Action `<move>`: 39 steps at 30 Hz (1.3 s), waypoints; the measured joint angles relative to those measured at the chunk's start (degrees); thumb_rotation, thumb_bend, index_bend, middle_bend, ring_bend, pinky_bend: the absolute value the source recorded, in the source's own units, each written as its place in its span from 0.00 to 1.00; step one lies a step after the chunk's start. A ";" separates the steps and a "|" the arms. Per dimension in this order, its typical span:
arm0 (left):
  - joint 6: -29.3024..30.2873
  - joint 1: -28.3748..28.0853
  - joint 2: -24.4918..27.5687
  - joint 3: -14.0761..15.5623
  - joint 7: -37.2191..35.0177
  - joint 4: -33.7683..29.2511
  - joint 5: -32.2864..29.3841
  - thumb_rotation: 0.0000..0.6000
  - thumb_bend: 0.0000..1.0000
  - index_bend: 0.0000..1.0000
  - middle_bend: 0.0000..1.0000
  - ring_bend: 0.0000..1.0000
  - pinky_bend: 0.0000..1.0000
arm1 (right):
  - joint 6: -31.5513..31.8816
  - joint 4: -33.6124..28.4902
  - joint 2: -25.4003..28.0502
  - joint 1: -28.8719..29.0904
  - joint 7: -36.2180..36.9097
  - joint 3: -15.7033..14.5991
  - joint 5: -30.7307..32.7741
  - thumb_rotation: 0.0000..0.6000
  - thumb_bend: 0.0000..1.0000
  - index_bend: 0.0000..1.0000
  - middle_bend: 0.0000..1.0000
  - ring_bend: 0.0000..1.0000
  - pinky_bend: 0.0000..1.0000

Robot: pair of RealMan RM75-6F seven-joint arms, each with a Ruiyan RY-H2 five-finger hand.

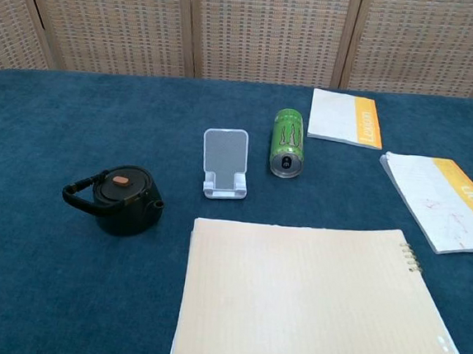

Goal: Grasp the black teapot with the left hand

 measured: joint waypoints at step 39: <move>-33.45 -23.63 -5.81 -3.04 9.92 -10.32 -10.05 1.00 0.00 0.25 0.28 0.26 0.00 | -1.72 0.74 0.78 0.49 2.82 1.47 3.37 1.00 0.00 0.00 0.00 0.00 0.00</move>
